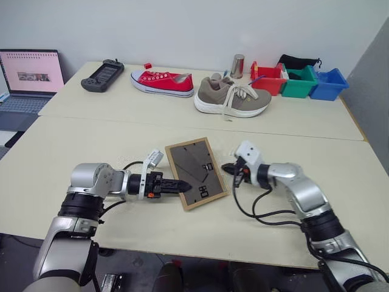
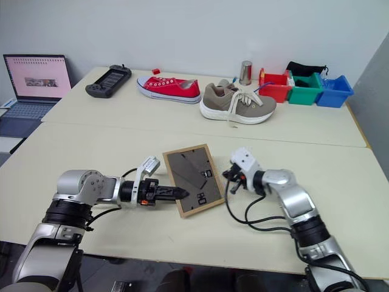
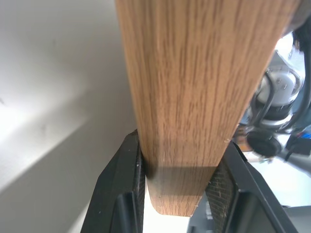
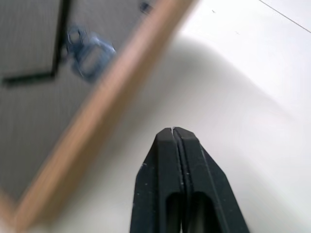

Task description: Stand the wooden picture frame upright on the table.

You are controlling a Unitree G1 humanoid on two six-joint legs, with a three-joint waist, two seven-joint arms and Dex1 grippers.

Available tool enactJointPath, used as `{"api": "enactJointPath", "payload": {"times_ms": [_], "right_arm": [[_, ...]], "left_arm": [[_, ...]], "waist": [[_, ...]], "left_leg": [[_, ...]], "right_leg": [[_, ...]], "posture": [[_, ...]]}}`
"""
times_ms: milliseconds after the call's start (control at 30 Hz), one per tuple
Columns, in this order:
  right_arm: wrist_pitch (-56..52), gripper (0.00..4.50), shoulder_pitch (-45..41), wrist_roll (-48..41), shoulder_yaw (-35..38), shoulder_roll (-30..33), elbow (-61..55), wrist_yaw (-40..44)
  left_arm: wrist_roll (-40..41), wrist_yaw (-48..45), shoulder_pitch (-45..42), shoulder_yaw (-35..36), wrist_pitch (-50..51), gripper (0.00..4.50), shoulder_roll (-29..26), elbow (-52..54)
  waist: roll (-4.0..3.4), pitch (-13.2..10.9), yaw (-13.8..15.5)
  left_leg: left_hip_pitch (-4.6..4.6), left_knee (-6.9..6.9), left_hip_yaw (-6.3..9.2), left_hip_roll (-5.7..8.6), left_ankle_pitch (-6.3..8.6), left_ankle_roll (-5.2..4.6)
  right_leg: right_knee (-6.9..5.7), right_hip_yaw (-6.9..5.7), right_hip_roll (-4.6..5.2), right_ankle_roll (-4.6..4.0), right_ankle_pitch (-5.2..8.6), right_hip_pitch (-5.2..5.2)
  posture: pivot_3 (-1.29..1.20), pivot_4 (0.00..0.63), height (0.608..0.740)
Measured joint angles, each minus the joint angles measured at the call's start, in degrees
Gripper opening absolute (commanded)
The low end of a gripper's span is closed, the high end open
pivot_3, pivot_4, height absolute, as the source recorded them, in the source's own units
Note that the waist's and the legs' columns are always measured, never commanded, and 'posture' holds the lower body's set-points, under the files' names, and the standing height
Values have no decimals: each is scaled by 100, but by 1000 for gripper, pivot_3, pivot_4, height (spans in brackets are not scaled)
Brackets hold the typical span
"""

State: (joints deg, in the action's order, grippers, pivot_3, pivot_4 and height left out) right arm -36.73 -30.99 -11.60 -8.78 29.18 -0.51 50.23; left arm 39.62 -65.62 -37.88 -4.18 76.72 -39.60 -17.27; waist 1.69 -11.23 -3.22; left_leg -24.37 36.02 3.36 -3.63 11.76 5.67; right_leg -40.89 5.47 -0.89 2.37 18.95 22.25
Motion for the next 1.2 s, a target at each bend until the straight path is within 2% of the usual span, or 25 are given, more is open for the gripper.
{"api": "enactJointPath", "payload": {"times_ms": [33,100,233,400,533,733,933,1200], "right_arm": [[-352,1189,-59,-396,330,283,-134,295],[-708,1528,-240,-783,577,402,-318,513],[-1665,2519,-1133,-1903,725,329,-857,979],[-1753,3548,-1521,-2076,355,-198,-695,928],[-1459,4405,-1682,-1865,-81,-544,-270,902],[-973,4461,-1827,-1527,-402,-806,334,832],[-690,4461,-1900,-1407,-521,-1103,465,843],[-1646,4461,-1800,-2279,-442,-508,-557,1440]], "left_arm": [[-22,-2,-1,56,-121,1311,-133,39],[-46,-1,-20,126,-236,1311,-160,46],[-193,-26,-64,99,-790,1311,-159,136],[-485,-144,-118,-140,-1344,1311,-177,139],[-617,-232,-258,-245,-1495,1311,-174,127],[-616,-303,-321,-298,-1480,1311,-170,272],[-607,-378,-284,-299,-1455,1311,-199,464],[-542,-624,-250,-343,-1330,1311,-221,516]], "waist": [[-4,-2,-13],[-6,-3,-43],[-10,-7,-108],[-10,-6,-104],[-10,-6,-96],[-10,-7,-98],[-10,-7,-108],[-11,-7,-99]], "left_leg": [[2,-2,-1,-2,0,0],[3,-5,-2,-5,0,-1],[6,-4,3,-7,0,-2],[-5,-2,2,-1,0,-2],[-9,-1,3,-1,0,-1],[-9,-1,5,-3,0,-1],[-9,-1,8,-4,-1,-1],[-9,-1,13,-2,0,-1]], "right_leg": [[0,1,-1,0,0,1],[0,2,-4,0,0,2],[-3,0,-6,-1,0,1],[3,0,-3,-1,0,4],[3,-1,-3,-1,0,7],[2,-4,-3,-1,0,7],[-1,-8,-3,-1,0,8],[1,-12,-3,-1,0,6]], "posture": [[0,150,740],[0,150,740],[0,150,740],[0,150,740],[0,150,740],[0,150,740],[0,150,740],[0,150,740]]}}
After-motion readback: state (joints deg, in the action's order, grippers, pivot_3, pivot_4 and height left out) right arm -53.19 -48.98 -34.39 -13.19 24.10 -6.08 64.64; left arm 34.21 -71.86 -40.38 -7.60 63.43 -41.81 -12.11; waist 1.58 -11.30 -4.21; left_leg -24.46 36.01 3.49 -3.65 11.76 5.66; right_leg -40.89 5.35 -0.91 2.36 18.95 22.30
